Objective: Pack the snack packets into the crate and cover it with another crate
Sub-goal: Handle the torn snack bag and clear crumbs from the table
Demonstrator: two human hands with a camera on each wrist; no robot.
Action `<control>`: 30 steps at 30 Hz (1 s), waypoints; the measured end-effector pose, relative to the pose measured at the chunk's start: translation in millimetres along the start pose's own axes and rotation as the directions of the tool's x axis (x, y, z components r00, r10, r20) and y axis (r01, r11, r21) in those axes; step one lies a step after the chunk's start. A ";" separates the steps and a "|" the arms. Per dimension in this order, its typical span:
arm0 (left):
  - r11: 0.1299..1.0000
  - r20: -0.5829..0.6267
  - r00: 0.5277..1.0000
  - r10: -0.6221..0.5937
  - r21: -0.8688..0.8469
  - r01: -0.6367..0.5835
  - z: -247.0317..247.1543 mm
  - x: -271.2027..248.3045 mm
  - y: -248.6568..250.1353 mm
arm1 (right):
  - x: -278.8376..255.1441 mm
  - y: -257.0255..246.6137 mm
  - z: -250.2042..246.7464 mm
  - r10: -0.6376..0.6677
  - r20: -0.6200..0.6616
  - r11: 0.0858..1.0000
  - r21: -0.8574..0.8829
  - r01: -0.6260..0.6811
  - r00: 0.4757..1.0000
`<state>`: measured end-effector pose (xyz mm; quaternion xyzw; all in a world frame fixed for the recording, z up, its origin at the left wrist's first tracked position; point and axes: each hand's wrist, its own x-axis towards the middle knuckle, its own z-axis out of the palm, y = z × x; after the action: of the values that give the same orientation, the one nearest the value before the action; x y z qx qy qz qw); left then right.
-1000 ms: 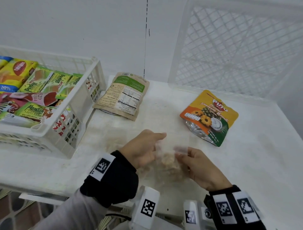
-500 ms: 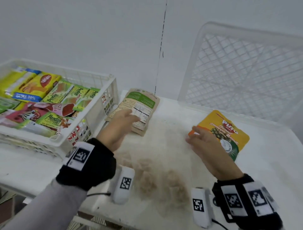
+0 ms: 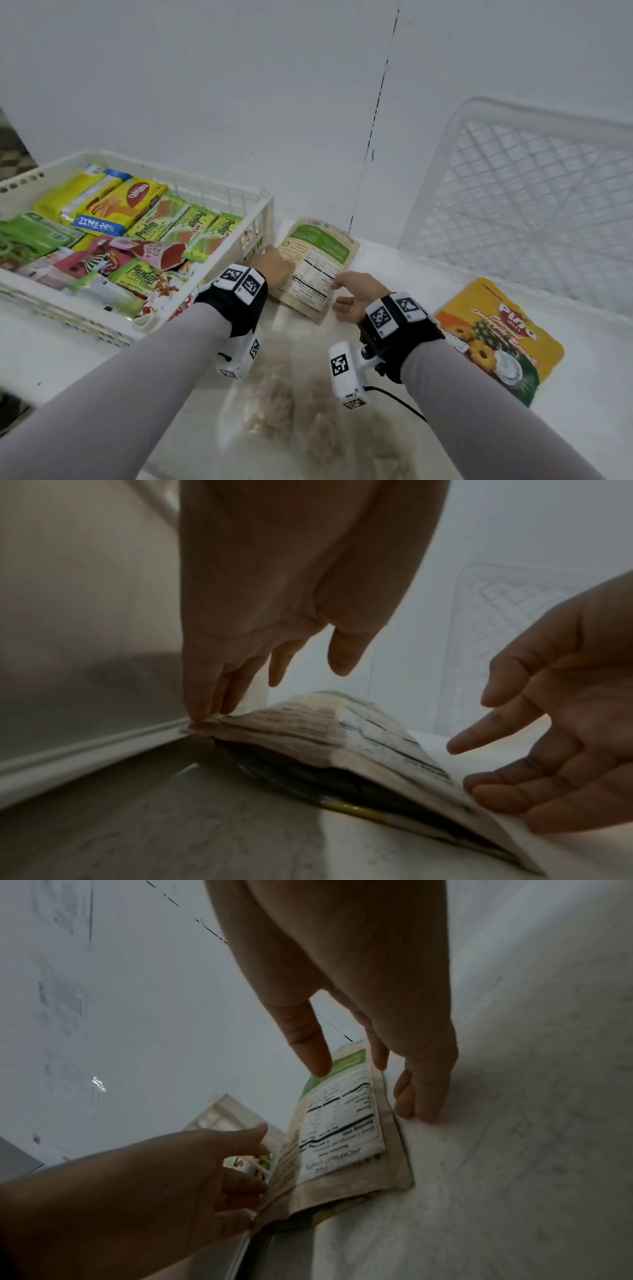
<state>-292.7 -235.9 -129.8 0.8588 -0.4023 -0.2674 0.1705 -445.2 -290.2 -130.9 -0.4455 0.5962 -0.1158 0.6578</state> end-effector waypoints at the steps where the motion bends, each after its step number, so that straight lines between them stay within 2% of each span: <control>1: 1.000 0.003 1.000 -0.011 0.015 0.011 1.1 4.7 -2.9 | 4.4 -0.5 1.3 -0.003 -0.002 1.000 0.000 0.003 1.000; 7: 0.997 -0.003 0.999 0.039 -0.067 -0.039 5.9 20.2 -16.3 | 8.0 -2.3 1.9 -0.007 0.046 0.998 0.066 0.004 0.999; 11: 0.975 -0.062 0.992 0.111 -0.185 -0.121 0.6 17.2 -17.1 | 4.2 -2.8 -5.8 -0.162 0.077 0.985 0.067 0.157 0.984; 14: 0.916 -0.120 0.974 0.193 -0.332 -0.222 -6.8 9.4 -16.5 | -2.0 -6.2 -16.0 -0.374 0.025 0.927 0.045 0.373 0.927; 16: 0.854 -0.155 0.957 0.246 -0.433 -0.290 -10.6 0.4 -13.3 | -8.9 -8.2 -23.1 -0.491 -0.028 0.871 -0.056 0.489 0.871; 18: 0.820 -0.209 0.936 0.283 -0.453 -0.349 -12.1 -8.3 -8.7 | -16.7 -11.3 -29.2 -0.584 -0.034 0.802 -0.180 0.570 0.811; 21: 0.810 -0.337 0.873 0.352 -0.358 -0.464 -13.8 -18.8 -3.1 | -28.9 -15.2 -35.4 -0.659 -0.009 0.721 -0.293 0.628 0.752; 24: 0.768 -0.424 0.792 0.440 -0.280 -0.576 -15.3 -29.7 0.8 | -33.6 -17.7 -41.1 -0.740 -0.071 0.639 -0.386 0.666 0.669; 28: 0.622 -0.483 0.696 0.531 -0.336 -0.707 -12.3 -40.6 4.9 | -39.3 -16.9 -42.5 -0.798 -0.098 0.551 -0.517 0.655 0.594; 30: 0.555 -0.509 0.619 0.597 -0.295 -0.778 -11.4 -44.9 6.8 | -41.8 -16.1 -42.0 -0.819 -0.100 0.513 -0.568 0.644 0.564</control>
<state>-313.9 -204.1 -102.7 0.5858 -0.5913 -0.1119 0.5428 -487.3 -289.7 -86.2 -0.7735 0.4629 -0.3179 0.2939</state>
